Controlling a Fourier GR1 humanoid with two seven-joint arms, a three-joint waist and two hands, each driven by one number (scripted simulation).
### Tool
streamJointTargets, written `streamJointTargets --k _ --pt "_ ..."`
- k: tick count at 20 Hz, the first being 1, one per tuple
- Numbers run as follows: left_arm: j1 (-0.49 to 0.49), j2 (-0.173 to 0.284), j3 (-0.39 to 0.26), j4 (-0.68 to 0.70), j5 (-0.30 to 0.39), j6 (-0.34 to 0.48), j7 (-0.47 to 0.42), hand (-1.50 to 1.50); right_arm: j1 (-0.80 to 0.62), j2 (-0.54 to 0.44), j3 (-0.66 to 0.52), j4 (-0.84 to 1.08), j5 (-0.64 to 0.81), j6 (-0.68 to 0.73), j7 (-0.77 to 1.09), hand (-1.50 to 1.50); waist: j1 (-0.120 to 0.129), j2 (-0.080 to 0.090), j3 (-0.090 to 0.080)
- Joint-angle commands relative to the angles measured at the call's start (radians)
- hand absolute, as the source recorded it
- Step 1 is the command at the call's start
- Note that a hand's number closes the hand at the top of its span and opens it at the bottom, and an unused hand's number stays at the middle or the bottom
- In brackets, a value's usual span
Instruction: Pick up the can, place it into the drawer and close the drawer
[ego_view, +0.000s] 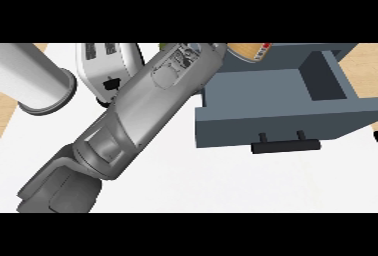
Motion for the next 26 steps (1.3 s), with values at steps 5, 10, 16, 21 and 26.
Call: streamJointTargets --k 5,10,16,21,26 --pt "0.007 0.000 -0.101 0.086 0.108 0.034 -0.073 1.50 -0.038 0.002 0.021 0.052 0.036 -0.001 -0.027 -1.50 -0.016 0.005 0.001" --pt "-0.016 0.000 -0.112 0.149 0.129 0.047 -0.112 1.50 -0.042 0.003 0.022 0.029 0.029 -0.008 0.001 -1.50 -0.013 0.006 0.000" --pt "-0.006 0.000 -0.201 0.192 0.145 0.065 -0.147 1.50 -0.045 0.010 0.036 -0.004 0.037 -0.014 0.004 -1.50 -0.053 0.015 0.001" --pt "-0.012 0.000 -0.243 0.220 0.144 0.088 -0.174 1.50 -0.062 0.007 0.036 0.003 0.035 -0.017 0.013 -1.50 -0.059 0.017 0.001" --pt "0.011 0.000 -0.260 0.236 0.174 0.125 -0.181 -1.50 -0.068 0.007 0.043 0.035 0.036 -0.003 -0.014 -1.50 -0.066 0.020 0.002"
